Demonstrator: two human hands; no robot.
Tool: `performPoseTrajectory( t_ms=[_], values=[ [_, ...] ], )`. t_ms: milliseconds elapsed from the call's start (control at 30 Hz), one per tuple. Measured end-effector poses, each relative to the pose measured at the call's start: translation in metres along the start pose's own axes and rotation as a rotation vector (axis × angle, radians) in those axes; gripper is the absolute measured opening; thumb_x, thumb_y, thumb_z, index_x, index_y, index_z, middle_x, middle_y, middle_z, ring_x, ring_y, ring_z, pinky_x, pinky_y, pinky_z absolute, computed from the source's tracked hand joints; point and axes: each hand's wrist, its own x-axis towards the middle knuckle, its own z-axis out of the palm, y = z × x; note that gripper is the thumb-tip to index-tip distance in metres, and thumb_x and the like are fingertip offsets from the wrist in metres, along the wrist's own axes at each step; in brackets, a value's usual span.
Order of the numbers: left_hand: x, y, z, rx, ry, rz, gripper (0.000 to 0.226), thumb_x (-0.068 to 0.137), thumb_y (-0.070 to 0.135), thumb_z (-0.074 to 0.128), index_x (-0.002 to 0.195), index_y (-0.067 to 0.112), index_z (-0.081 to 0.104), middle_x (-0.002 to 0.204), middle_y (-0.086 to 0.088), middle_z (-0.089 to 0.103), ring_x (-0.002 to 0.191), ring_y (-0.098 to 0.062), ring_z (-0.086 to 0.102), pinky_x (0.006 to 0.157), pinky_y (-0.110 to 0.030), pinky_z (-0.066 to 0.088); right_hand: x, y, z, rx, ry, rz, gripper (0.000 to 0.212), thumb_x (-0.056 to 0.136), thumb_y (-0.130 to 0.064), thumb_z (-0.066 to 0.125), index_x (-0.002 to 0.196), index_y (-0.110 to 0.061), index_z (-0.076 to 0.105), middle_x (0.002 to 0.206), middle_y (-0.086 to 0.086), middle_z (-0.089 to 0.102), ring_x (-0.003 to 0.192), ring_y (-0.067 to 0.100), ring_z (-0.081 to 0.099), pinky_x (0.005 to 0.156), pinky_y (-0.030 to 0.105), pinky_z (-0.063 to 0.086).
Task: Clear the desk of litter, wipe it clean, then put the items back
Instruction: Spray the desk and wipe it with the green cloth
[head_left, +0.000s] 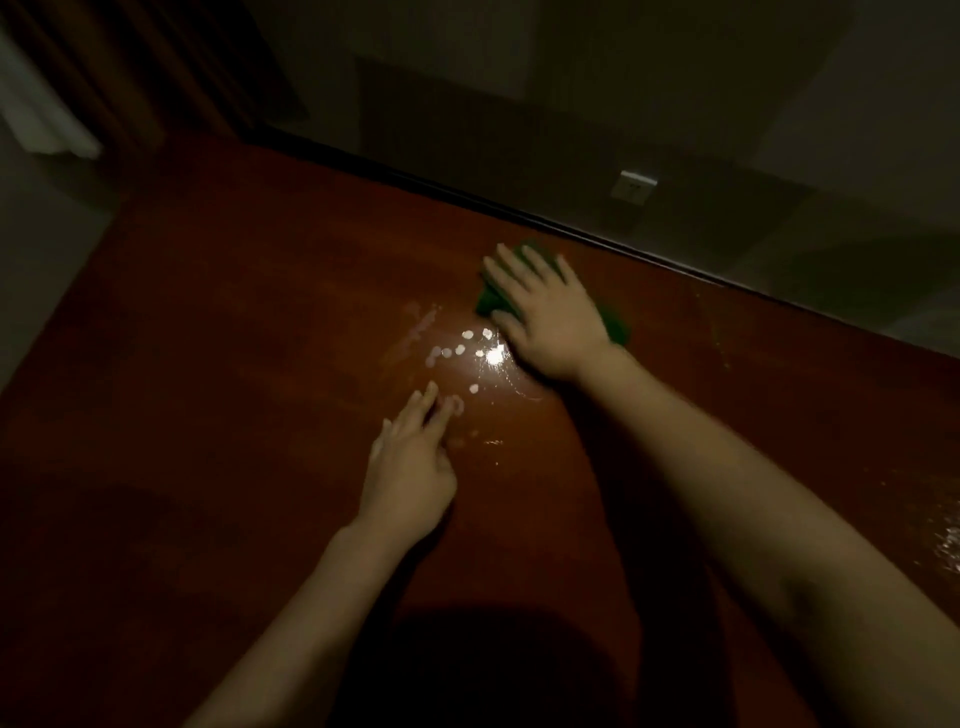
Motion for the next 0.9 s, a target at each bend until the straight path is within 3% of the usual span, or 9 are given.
performPoseTrajectory(
  t_ms=[100,200,267,333,500,600,733,833,900],
  values=[
    [-0.002,-0.015,-0.013,-0.074,0.175,-0.04,0.048,0.094,-0.002,0.04,0.14,0.01,0.043,0.144,-0.006,0.042,0.134,-0.019,0.035,0.106,-0.018,0.018,-0.078,-0.042,0.025,0.012,-0.017,-0.29,0.06,0.097,-0.052,0.028,0.151,-0.027,0.021,0.158,0.0,0.02,0.146,0.025,0.016,0.117,0.043,-0.002],
    [-0.009,-0.025,-0.014,-0.042,0.23,-0.045,0.046,0.092,-0.004,0.042,0.136,0.006,0.048,0.138,-0.01,0.047,0.129,-0.022,0.038,0.103,-0.018,0.019,-0.171,-0.061,0.045,-0.027,-0.124,-0.519,0.059,0.096,-0.052,0.031,0.15,-0.028,0.023,0.156,-0.002,0.026,0.145,0.022,0.02,0.117,0.046,0.007],
    [-0.014,-0.025,-0.011,-0.049,0.221,-0.031,0.045,0.093,-0.003,0.042,0.137,0.006,0.047,0.139,-0.009,0.047,0.13,-0.021,0.036,0.104,-0.018,0.019,-0.206,-0.041,0.051,-0.055,-0.14,-0.548,0.058,0.099,-0.054,0.024,0.15,-0.029,0.019,0.156,-0.003,0.023,0.145,0.019,0.018,0.117,0.045,0.007],
    [-0.022,-0.025,-0.006,-0.056,0.22,-0.029,0.046,0.093,-0.003,0.042,0.137,0.007,0.047,0.14,-0.009,0.046,0.131,-0.02,0.035,0.104,-0.017,0.019,-0.215,-0.012,0.051,-0.056,-0.106,-0.387,0.059,0.099,-0.054,0.017,0.151,-0.029,0.013,0.155,-0.002,0.022,0.144,0.021,0.019,0.118,0.044,0.007],
    [-0.038,-0.024,0.01,-0.013,0.195,-0.031,0.046,0.092,-0.002,0.044,0.138,0.007,0.047,0.145,-0.007,0.041,0.136,-0.019,0.029,0.112,-0.027,0.021,-0.151,0.031,0.027,0.102,0.056,0.434,0.062,0.098,-0.052,0.018,0.152,-0.024,0.006,0.159,0.002,0.007,0.148,0.022,0.006,0.119,0.044,0.003],
    [-0.046,-0.023,0.014,0.003,0.178,-0.031,0.047,0.092,-0.001,0.043,0.139,0.007,0.045,0.146,-0.006,0.038,0.138,-0.019,0.027,0.113,-0.029,0.019,-0.095,0.016,0.016,0.112,0.058,0.568,0.063,0.1,-0.049,0.021,0.153,-0.02,0.003,0.161,0.005,0.001,0.148,0.024,0.001,0.119,0.045,0.001],
    [-0.059,-0.031,0.011,0.049,0.17,-0.063,0.049,0.094,0.002,0.042,0.142,0.009,0.04,0.148,-0.006,0.035,0.139,-0.018,0.024,0.114,-0.03,0.019,-0.087,-0.063,0.029,0.069,-0.002,0.206,0.063,0.099,-0.051,0.019,0.153,-0.023,0.005,0.16,0.002,0.002,0.148,0.024,0.002,0.114,0.042,-0.008],
    [-0.07,-0.043,0.007,0.087,0.166,-0.1,0.049,0.093,0.002,0.043,0.142,0.008,0.041,0.148,-0.007,0.036,0.138,-0.02,0.025,0.114,-0.032,0.02,-0.147,-0.136,0.054,0.04,-0.014,-0.131,0.062,0.094,-0.047,0.023,0.15,-0.021,0.026,0.157,0.004,0.021,0.145,0.027,0.02,0.115,0.046,0.007],
    [-0.078,-0.049,0.003,0.098,0.15,-0.119,0.049,0.094,0.003,0.043,0.142,0.009,0.04,0.149,-0.007,0.035,0.139,-0.02,0.025,0.115,-0.034,0.022,-0.202,-0.163,0.067,-0.017,-0.094,-0.399,0.06,0.096,-0.048,0.025,0.15,-0.022,0.022,0.157,0.002,0.017,0.146,0.026,0.013,0.115,0.049,0.0]
  ],
)
